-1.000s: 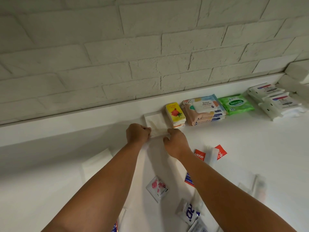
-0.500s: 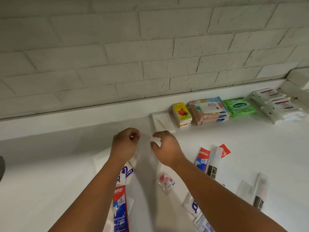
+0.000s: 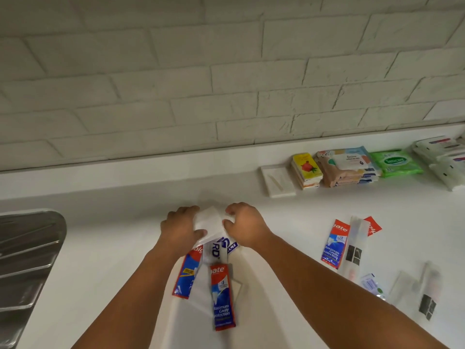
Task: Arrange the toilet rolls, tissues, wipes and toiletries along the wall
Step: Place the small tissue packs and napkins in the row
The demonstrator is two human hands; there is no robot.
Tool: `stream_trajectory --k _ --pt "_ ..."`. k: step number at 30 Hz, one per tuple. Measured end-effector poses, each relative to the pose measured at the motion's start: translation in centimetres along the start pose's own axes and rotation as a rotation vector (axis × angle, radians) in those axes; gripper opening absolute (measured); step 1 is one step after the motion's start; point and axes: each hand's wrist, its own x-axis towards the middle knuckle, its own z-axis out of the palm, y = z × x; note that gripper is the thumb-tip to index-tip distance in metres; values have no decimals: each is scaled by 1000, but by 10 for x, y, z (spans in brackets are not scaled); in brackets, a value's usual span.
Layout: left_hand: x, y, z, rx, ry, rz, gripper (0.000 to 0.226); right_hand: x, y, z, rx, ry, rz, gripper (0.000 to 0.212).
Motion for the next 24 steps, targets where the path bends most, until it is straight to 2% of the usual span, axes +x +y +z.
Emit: stream_trajectory --k 4,8,12,15,16,18,20,22,24 --pt "3 -3 -1 45 -24 17 82 5 -8 11 -44 -41 17 45" --pt "5 -4 -4 84 -23 44 80 8 -7 19 -8 -53 20 46" --pt "4 -2 -8 -44 36 64 58 7 -4 20 144 -32 69 47" --pt "-3 4 -14 -228 85 98 28 10 0 17 292 1 139 31" --pt "-6 7 -17 -272 103 109 22 12 2 14 358 16 180 23" --pt "-13 16 -21 -348 160 153 16 13 5 5 579 21 289 23" --pt "-19 26 -25 -394 236 222 14 7 7 -8 778 -44 401 34" --pt "-25 38 -27 -436 301 301 11 -1 13 -23 842 -195 461 44" --pt "-27 49 -25 -472 350 367 17 -9 18 -36 919 -349 460 40"
